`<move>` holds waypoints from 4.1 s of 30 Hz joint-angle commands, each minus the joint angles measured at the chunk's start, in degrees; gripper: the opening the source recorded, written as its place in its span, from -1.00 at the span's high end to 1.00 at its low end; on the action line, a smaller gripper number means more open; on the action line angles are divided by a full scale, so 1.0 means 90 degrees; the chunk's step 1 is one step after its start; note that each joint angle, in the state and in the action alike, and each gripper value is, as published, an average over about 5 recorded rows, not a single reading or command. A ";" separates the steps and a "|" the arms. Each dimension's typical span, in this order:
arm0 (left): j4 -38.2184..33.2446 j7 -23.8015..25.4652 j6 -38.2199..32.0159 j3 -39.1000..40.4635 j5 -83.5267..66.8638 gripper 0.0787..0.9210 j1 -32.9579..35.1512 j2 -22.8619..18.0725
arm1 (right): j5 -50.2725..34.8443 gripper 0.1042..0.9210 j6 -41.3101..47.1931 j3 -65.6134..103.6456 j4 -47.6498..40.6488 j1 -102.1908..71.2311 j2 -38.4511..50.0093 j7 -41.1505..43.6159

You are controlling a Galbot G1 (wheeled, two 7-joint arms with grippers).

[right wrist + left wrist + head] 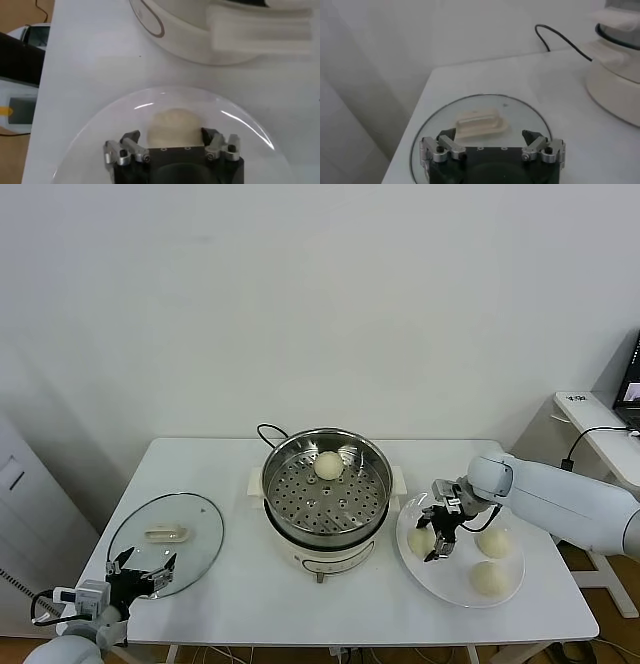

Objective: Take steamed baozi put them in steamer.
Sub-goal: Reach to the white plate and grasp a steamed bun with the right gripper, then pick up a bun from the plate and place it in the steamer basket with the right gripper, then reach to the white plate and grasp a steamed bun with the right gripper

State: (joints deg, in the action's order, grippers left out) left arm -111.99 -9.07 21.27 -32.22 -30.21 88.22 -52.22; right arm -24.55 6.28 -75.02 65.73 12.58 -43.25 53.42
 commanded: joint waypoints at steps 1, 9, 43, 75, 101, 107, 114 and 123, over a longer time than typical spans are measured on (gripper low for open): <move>-0.0069 -0.0020 0.0035 0.0004 0.0002 -0.77 -0.0003 -0.0015 | 0.0002 -0.10 0.0037 0.0058 0.0042 -0.0023 0.0098 -0.0034; -0.0087 -0.0040 0.0073 0.0013 0.0002 -0.77 -0.0014 -0.0041 | -0.0408 0.11 0.0023 -0.0666 0.0571 0.1743 0.0617 0.0294; -0.0038 -0.0034 -0.0009 0.0032 0.0053 -0.77 0.0013 -0.0021 | -0.4150 0.11 0.1212 -0.1573 0.1167 0.3296 -0.2356 -0.1241; 0.0105 -0.0028 -0.0045 0.0010 0.0019 -0.77 -0.0022 0.0041 | -0.3683 -0.47 0.1710 -0.1242 0.0597 0.2645 -0.2608 -0.1454; -0.0197 -0.0029 -0.0049 -0.0112 0.0026 -0.77 0.0170 0.0026 | -0.0052 -0.76 -0.0501 -0.2700 0.2211 0.3799 0.2002 0.1556; -0.0209 -0.0029 -0.0039 -0.0108 0.0031 -0.77 0.0168 0.0018 | 0.0501 -0.76 -0.0657 -0.2060 0.2103 0.2792 0.2144 0.1539; -0.0183 -0.0026 -0.0031 -0.0090 0.0032 -0.77 0.0154 0.0025 | 0.0996 -0.76 -0.0725 -0.1280 0.1736 0.1901 0.2015 0.1497; -0.0154 -0.0020 -0.0023 -0.0074 0.0031 -0.77 0.0127 0.0030 | 0.1537 -0.76 -0.0745 -0.0634 0.1144 0.1008 0.1742 0.1537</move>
State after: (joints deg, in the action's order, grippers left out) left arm -113.43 -9.29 20.96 -32.99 -29.94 89.47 -52.04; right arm -17.09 0.64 -87.20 79.57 31.35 -27.92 66.55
